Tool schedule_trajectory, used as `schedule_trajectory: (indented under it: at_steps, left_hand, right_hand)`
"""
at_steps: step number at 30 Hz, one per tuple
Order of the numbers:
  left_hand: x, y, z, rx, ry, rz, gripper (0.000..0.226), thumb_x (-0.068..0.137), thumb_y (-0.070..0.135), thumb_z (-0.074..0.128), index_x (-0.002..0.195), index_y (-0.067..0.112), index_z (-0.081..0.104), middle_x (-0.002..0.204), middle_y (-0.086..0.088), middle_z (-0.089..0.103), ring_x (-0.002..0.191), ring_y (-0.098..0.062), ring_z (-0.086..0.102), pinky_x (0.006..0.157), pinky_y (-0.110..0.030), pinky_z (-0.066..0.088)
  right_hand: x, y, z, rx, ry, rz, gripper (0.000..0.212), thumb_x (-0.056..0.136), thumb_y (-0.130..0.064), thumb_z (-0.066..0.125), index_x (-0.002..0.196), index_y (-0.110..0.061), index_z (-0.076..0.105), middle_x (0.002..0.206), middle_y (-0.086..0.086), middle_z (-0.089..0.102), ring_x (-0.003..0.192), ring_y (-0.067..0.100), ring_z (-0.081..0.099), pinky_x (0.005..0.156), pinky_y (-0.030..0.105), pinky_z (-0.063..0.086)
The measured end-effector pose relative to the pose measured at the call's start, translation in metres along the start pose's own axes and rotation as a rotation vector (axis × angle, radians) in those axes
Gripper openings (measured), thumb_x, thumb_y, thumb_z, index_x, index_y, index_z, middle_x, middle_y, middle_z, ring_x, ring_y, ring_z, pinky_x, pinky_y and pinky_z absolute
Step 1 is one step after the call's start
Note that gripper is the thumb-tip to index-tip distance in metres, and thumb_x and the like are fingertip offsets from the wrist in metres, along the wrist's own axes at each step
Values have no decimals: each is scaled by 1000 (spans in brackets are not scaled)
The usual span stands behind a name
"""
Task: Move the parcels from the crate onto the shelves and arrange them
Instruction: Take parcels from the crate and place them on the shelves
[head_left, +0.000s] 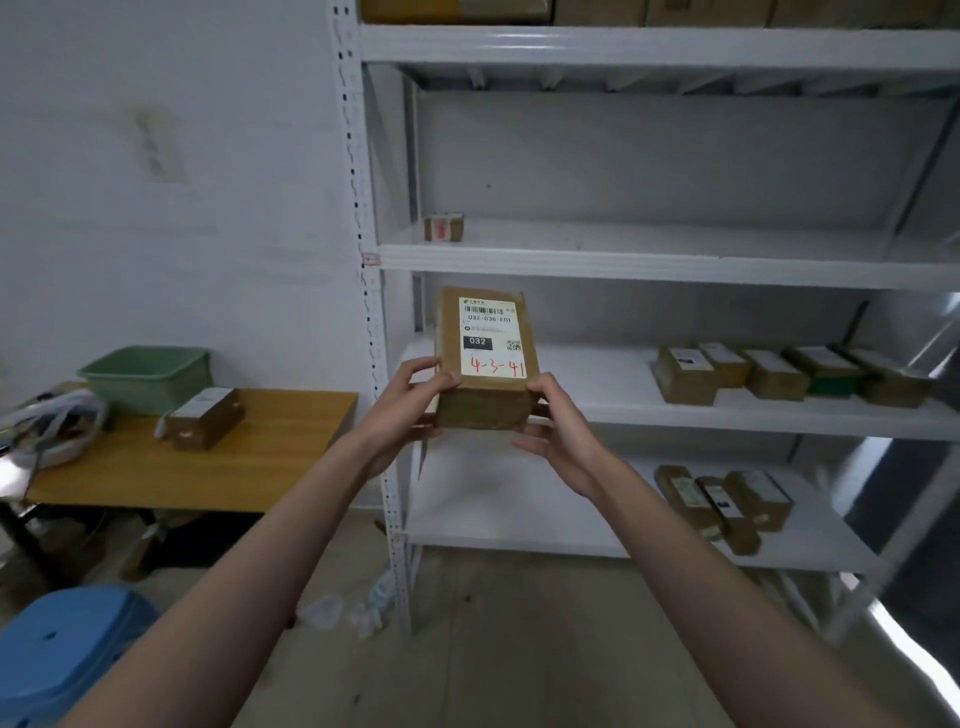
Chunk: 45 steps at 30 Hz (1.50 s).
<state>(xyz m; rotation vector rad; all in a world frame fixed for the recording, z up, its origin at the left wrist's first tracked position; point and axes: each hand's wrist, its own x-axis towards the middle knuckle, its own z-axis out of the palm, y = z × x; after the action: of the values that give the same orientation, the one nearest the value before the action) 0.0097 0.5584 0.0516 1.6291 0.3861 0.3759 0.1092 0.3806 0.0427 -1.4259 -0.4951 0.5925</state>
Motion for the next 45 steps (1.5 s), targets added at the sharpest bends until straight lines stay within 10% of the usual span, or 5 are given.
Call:
schedule_trajectory:
  at_steps: [15,45]
  left_hand:
    - [118,86,72,159,99,164,51,92,56,54,134,30,40,135,-3,48,116,-29,55,102,-49,46]
    - [449,170,-13,567,37,217,49,90,23,65,134,11,49,126,-6,58,114,-24,56,100,-34,48]
  right_hand:
    - [114,-78,-94,-123,-5,-171,45,99,-36,51,142,-32,39,125,-8,54,120,19,54,107,44,46]
    - [443,-200,-58,-611,189,-132,34,93,-8,45,122,-26,49,122,4,63,112,25,61,94,42,55]
